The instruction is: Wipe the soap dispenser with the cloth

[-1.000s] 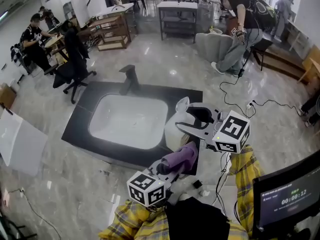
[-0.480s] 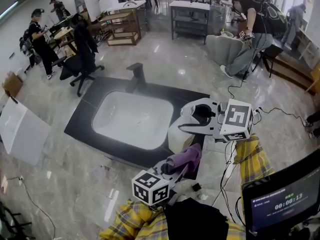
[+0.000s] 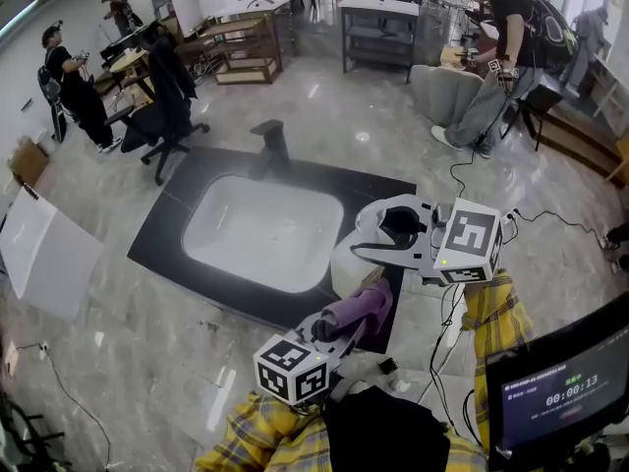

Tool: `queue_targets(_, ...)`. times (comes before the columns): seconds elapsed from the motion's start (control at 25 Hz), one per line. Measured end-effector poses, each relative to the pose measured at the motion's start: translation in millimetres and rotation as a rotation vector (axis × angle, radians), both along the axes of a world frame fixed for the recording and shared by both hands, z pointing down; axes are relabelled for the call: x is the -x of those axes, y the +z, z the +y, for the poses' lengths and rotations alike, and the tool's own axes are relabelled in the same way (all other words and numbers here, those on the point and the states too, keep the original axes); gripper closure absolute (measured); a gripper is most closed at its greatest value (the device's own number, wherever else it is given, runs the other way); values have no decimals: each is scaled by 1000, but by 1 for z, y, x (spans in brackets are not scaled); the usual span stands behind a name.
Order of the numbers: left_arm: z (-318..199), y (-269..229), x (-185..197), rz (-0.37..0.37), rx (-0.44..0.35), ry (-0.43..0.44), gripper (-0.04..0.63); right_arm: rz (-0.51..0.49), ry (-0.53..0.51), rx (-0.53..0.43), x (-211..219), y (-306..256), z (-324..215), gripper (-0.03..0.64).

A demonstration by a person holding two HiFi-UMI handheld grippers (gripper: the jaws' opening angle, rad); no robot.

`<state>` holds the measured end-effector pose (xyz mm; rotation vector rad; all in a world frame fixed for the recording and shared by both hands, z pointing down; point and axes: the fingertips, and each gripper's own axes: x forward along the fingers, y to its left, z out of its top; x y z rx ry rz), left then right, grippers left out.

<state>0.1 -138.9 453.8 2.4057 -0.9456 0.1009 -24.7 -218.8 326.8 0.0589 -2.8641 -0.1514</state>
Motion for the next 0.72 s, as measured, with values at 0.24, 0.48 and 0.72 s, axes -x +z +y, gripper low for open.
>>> queue_targets(0.24, 0, -3, 10, -12, -28, -12, 523, -25, 193, 36, 2, 1, -7, 460)
queue_targets(0.48, -4, -7, 21, -17, -51, -22, 523, -58, 363, 79, 0, 1, -15, 459)
queue_targets(0.72, -8, -17, 32, -74, -112, -2, 523, -117, 477, 197, -5, 3, -20, 459)
